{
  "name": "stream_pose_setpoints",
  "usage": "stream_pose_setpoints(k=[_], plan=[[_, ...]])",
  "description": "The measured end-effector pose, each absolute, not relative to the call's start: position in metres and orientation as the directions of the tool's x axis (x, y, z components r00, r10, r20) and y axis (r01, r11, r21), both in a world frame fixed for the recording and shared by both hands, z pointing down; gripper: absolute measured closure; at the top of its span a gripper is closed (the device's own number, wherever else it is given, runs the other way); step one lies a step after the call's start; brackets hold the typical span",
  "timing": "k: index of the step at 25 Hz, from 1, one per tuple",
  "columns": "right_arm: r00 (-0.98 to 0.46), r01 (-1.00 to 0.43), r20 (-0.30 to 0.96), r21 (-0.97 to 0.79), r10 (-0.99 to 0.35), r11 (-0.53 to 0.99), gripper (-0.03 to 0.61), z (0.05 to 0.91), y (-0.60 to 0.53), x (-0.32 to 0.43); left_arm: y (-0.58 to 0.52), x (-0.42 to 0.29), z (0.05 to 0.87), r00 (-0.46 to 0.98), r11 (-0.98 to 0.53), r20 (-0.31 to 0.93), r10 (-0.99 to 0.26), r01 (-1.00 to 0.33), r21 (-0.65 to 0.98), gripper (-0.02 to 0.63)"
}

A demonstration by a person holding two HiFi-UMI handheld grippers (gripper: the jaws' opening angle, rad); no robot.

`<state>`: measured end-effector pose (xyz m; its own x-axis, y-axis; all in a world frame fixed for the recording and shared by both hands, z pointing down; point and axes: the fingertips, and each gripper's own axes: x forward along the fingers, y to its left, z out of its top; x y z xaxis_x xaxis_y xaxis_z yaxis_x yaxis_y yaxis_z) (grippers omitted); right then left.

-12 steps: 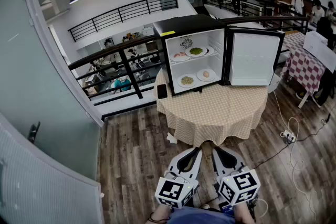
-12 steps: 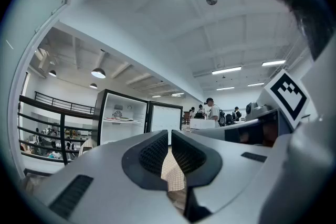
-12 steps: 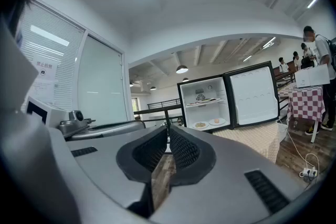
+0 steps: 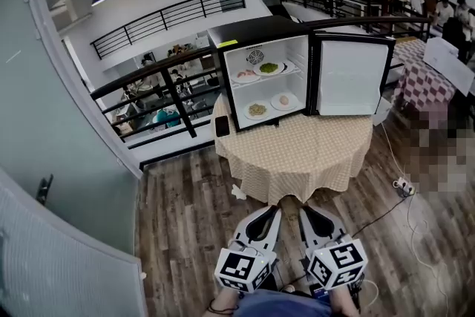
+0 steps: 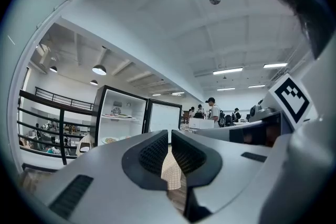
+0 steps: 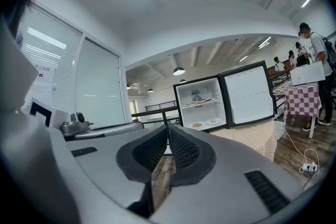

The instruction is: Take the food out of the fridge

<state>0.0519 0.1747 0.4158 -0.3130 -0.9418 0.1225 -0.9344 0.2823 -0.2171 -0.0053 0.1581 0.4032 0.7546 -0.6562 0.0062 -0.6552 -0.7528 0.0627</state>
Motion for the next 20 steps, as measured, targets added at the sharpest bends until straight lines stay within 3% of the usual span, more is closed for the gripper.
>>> stream_pose_setpoints(k=[20], plan=[[-0.292, -0.932, 0.133, -0.262, -0.947, 0.250, 0.549, 0.427, 0.125, 0.077, 0.109, 0.011, 0.416, 0.767, -0.764, 0.054, -0.639, -0.641, 0.074, 0.592]])
